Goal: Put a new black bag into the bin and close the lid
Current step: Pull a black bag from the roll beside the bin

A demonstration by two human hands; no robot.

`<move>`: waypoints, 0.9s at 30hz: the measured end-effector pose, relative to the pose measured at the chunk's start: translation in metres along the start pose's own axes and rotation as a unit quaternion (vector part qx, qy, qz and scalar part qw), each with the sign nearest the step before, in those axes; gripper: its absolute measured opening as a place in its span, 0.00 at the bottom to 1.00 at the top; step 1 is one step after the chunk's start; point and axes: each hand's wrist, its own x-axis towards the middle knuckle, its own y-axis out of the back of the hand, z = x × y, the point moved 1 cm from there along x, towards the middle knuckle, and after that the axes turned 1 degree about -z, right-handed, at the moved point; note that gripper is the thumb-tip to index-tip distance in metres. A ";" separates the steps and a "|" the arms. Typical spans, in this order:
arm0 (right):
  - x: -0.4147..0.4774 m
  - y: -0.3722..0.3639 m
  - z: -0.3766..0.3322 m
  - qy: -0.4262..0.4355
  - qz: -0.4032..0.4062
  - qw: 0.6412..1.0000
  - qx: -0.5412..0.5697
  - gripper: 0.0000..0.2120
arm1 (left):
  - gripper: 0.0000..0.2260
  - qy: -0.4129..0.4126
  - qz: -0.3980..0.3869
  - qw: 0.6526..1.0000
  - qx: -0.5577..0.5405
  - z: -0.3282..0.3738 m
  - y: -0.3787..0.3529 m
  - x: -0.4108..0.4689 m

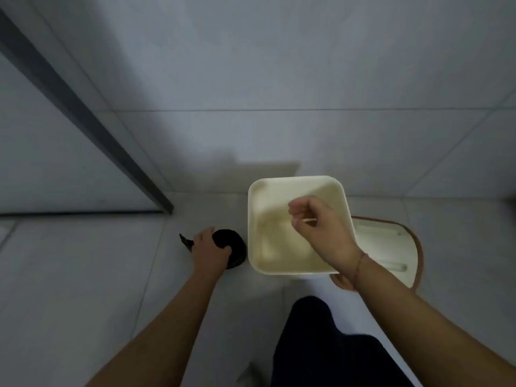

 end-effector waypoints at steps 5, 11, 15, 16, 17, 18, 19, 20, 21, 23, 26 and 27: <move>0.000 -0.012 0.017 -0.021 -0.019 0.999 -0.031 0.12 | 0.45 0.029 -0.056 0.982 0.180 -0.025 -0.030 0.010; 0.010 -0.015 0.029 -0.021 0.000 0.999 -0.036 0.14 | 0.51 0.008 -0.077 0.958 0.275 -0.034 -0.047 0.038; 0.012 -0.016 0.031 -0.030 0.003 0.999 -0.028 0.15 | 0.51 0.002 -0.093 0.962 0.255 -0.039 -0.051 0.049; 0.011 -0.016 0.030 -0.030 0.003 0.999 -0.028 0.15 | 0.51 0.001 -0.090 0.964 0.252 -0.040 -0.051 0.051; 0.011 -0.017 0.029 -0.030 0.003 0.999 -0.026 0.15 | 0.51 -0.003 -0.088 0.964 0.249 -0.040 -0.051 0.053; 0.011 -0.018 0.028 -0.032 0.001 0.999 -0.026 0.15 | 0.50 -0.006 -0.087 0.965 0.246 -0.040 -0.050 0.055; 0.010 -0.019 0.027 -0.033 0.000 0.999 -0.026 0.15 | 0.51 -0.008 -0.085 0.966 0.243 -0.040 -0.049 0.056; 0.010 -0.020 0.026 -0.032 -0.002 0.999 -0.027 0.15 | 0.53 -0.002 -0.082 0.968 0.236 -0.040 -0.047 0.056; 0.010 -0.020 0.026 -0.031 -0.004 0.999 -0.029 0.15 | 0.55 0.012 -0.074 0.972 0.221 -0.042 -0.047 0.055; 0.009 -0.022 0.024 -0.030 -0.008 0.999 -0.034 0.15 | 0.59 0.053 -0.063 0.976 0.201 -0.048 -0.045 0.051; 0.009 -0.026 0.023 -0.029 -0.015 0.999 -0.043 0.15 | 0.52 0.092 -0.071 0.961 0.251 -0.063 -0.044 0.045; 0.009 -0.028 0.023 -0.028 -0.016 0.998 -0.046 0.15 | 0.48 0.095 -0.072 0.954 0.274 -0.068 -0.043 0.044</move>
